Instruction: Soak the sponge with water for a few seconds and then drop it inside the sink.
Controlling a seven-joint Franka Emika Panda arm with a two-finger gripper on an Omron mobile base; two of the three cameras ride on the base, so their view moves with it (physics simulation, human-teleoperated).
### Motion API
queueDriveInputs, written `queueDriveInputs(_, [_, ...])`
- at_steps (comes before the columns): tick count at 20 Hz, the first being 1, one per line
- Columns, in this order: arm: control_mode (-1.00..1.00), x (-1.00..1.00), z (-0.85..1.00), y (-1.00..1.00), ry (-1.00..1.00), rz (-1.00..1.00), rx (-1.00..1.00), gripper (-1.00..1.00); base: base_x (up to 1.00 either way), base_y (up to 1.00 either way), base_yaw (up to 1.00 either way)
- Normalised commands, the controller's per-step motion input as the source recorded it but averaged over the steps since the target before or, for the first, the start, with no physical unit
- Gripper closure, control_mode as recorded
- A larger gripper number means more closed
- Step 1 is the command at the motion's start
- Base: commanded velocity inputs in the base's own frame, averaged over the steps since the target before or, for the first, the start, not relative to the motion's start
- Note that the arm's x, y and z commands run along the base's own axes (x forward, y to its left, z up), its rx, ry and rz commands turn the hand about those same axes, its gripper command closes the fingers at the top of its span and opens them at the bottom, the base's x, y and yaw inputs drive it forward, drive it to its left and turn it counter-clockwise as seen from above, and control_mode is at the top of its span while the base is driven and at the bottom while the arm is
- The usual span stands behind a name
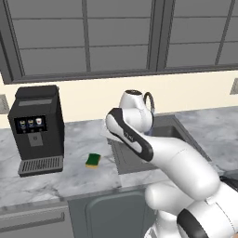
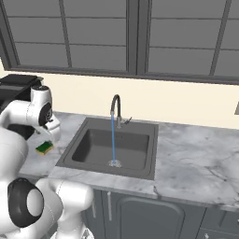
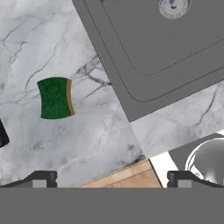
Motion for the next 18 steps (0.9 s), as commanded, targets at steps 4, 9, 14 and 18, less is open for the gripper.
queueDriveInputs(4, [-1.00,0.08,-0.60,0.10,-0.03,0.00,0.00,-1.00,0.00,0.00,0.00])
queueDriveInputs(9, [-1.00,0.21,-0.34,0.17,-0.01,0.03,0.00,-1.00,0.00,0.00,0.00])
queueDriveInputs(14, [-1.00,0.27,0.00,0.27,0.00,0.11,-0.01,-1.00,0.00,0.00,0.00])
queueDriveInputs(18, [-1.00,0.26,0.00,0.32,0.03,0.08,-0.09,-1.00,0.00,0.00,0.00])
